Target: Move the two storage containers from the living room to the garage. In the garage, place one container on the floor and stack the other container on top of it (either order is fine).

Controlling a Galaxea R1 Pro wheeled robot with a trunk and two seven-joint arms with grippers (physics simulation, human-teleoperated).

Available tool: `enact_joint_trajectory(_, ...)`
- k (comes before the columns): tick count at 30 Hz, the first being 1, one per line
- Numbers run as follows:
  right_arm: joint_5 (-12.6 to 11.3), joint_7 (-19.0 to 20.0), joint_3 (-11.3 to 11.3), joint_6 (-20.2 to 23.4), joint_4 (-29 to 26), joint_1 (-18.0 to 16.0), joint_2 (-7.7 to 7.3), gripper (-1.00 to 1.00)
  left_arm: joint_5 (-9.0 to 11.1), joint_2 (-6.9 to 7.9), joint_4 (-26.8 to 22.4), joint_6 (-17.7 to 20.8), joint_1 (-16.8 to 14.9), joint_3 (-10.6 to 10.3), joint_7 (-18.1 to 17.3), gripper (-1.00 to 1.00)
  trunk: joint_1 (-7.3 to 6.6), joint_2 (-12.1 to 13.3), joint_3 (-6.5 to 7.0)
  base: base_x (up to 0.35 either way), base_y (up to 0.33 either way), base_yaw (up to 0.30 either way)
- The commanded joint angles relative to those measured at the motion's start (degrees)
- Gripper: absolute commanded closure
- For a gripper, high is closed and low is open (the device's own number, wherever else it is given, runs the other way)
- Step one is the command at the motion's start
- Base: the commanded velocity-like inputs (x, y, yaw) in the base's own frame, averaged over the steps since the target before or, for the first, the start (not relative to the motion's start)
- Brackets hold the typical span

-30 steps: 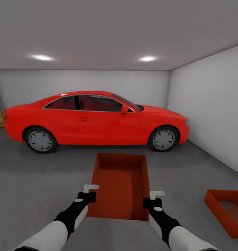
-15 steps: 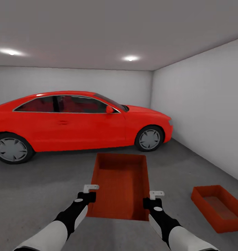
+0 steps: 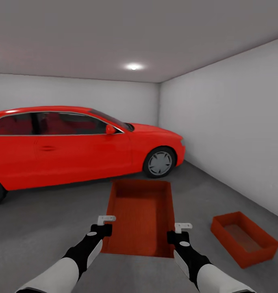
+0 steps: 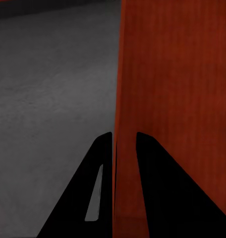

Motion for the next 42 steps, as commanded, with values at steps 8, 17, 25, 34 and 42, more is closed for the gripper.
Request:
enact_joint_trajectory(8, -1.16, -0.30, -0.36, -0.24, 0.23, -0.06, -0.02, 1.00, -0.51, 1.31, -0.40, -1.58, -0.03, 0.01, 1.46, 1.00, 0.04, -0.05, -0.08, 0.323, 0.128, -0.284)
enact_joint_trajectory(17, -1.16, -0.30, -0.35, -0.24, 0.23, -0.06, -0.02, 1.00, -0.51, 1.31, -0.40, -1.57, -0.03, 0.02, 1.46, 1.00, 0.04, -0.05, -0.08, 0.323, 0.146, -0.284)
enact_joint_trajectory(25, -1.15, -0.30, -0.36, -0.24, 0.23, -0.06, -0.02, 1.00, -0.51, 1.31, -0.40, -1.57, -0.03, 0.02, 1.46, 1.00, 0.04, -0.05, -0.08, 0.323, 0.162, -0.284)
enact_joint_trajectory(34, -1.15, -0.30, -0.36, -0.24, 0.23, -0.06, -0.06, 1.00, -0.51, 1.31, -0.40, -1.57, -0.03, -0.01, 1.47, 1.00, 0.04, -0.05, -0.08, 0.323, 0.163, -0.283)
enact_joint_trajectory(42, -1.16, -0.30, -0.36, -0.24, 0.23, -0.06, -0.07, 1.00, -0.51, 1.31, -0.40, -1.60, -0.03, -0.01, 1.46, 1.00, 0.04, -0.05, -0.08, 0.323, 0.163, -0.283)
